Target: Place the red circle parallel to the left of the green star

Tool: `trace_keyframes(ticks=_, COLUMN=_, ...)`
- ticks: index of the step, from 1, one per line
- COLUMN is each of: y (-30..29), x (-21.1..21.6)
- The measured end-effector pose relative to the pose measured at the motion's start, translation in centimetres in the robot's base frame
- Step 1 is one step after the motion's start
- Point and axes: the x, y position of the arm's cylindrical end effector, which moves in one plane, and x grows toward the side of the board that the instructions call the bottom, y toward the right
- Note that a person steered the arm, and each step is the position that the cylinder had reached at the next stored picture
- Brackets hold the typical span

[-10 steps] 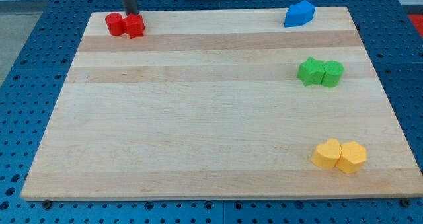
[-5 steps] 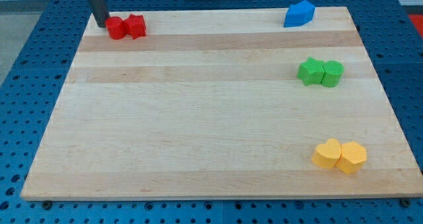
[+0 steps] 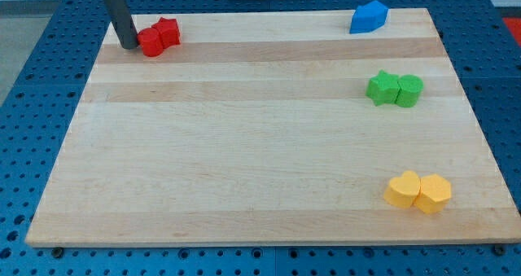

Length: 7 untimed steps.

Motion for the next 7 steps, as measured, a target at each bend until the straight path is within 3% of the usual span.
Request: trace_keyframes(ticks=7, y=12.2, x=0.8)
